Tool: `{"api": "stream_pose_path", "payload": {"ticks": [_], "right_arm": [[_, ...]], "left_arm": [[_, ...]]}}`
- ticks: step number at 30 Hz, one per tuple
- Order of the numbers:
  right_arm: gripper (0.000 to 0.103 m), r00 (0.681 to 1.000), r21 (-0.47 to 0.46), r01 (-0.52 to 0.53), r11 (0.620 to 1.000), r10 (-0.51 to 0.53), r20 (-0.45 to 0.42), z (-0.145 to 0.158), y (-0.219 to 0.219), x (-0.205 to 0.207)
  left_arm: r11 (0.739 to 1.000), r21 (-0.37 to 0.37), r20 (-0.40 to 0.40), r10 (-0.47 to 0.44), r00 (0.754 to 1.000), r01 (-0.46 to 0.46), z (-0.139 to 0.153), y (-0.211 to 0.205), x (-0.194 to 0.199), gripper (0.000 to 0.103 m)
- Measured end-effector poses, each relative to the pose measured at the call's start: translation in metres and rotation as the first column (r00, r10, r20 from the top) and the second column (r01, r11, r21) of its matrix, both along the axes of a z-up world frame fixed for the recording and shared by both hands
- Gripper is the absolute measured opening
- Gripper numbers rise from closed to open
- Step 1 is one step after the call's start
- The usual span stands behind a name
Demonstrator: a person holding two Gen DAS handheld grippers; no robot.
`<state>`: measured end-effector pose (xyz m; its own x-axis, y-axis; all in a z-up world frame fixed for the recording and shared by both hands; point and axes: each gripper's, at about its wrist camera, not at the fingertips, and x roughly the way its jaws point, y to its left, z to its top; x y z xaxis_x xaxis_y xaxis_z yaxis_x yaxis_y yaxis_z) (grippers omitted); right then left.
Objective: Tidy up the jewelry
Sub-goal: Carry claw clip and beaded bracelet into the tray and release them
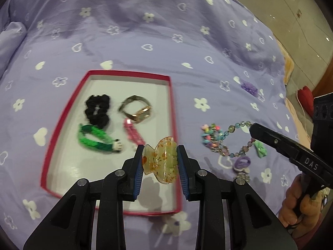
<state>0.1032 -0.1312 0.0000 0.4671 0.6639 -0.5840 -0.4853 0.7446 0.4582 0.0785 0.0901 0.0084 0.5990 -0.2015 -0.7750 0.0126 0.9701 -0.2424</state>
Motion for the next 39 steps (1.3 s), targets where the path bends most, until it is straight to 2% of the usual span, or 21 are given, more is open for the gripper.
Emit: {"api": "stream_pose_path", "payload": {"ticks": [9,20,29,39], "right_arm": [[0.007,0.997,0.01,-0.079,0.997,0.079,0.012,0.007,0.046,-0.001],[0.007,0.986,0.01,-0.168,0.986,0.169,-0.004,0.001,0.099,-0.001],[0.007,0.976,0.002,-0.21,0.978,0.21,-0.066,-0.027,0.135,0.013],[0.007,0.981,-0.082,-0.175,0.981,0.166,-0.105,-0.055,0.135,0.042]], "left_arm": [[0.997,-0.003,0.003,0.073,0.997,-0.073,-0.001,0.036,-0.008,0.028],[0.99,-0.002,-0.014,0.14,0.99,-0.14,-0.012,0.072,-0.008,0.028],[0.987,0.015,-0.065,0.162,0.985,-0.161,-0.036,0.089,0.007,0.028],[0.985,0.042,-0.11,0.17,0.979,-0.166,-0.062,0.094,0.026,0.028]]}}
